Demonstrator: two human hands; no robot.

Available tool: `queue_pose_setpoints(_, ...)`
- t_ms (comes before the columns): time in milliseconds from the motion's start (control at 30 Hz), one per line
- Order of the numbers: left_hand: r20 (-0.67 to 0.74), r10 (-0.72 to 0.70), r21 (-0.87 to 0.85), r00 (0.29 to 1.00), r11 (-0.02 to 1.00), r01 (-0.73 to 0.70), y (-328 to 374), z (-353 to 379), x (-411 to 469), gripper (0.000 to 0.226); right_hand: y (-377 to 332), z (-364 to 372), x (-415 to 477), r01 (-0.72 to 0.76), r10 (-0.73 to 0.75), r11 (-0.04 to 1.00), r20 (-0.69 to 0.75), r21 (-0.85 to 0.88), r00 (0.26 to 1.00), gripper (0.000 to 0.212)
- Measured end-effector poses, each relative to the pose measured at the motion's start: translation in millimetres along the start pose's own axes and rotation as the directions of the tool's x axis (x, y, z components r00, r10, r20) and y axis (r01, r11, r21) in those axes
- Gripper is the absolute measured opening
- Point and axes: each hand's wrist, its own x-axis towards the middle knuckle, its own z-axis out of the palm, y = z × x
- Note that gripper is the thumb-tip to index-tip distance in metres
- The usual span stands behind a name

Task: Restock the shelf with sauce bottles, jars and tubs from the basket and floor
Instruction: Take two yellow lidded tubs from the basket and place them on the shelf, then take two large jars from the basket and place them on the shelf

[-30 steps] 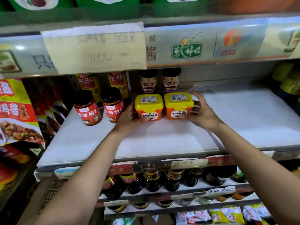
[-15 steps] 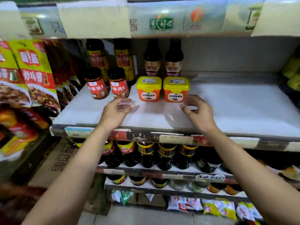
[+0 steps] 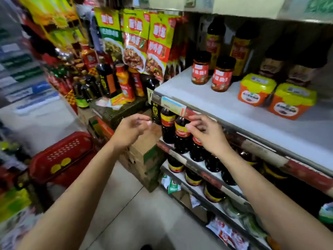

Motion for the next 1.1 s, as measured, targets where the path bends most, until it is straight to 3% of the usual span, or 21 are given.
queue_pose_setpoints(267,-0.253,-0.146,-0.024,0.956,0.989,0.145,-70,-123,-60,0.006,-21,146,34,0.002,-0.014,0.999,0.319,0.038,0.948,0.018)
queue_pose_setpoints(400,-0.362,-0.244,-0.109,0.900,0.970,0.219,-110,-179,-84,0.017,-30,221,46,-0.036,0.003,0.997,0.448,0.066,0.894,0.025)
queue_pose_setpoints(767,-0.559,-0.423,-0.241,0.713,0.906,0.349,-187,-296,-123,0.006,-39,372,79,-0.045,-0.007,0.996,0.610,0.071,0.793,0.020)
queue_pose_setpoints(1100,-0.598,-0.534,-0.346,0.597,0.845,0.409,-225,-359,-64,0.010,-14,473,176,-0.063,0.018,0.997,0.717,0.036,0.696,0.015)
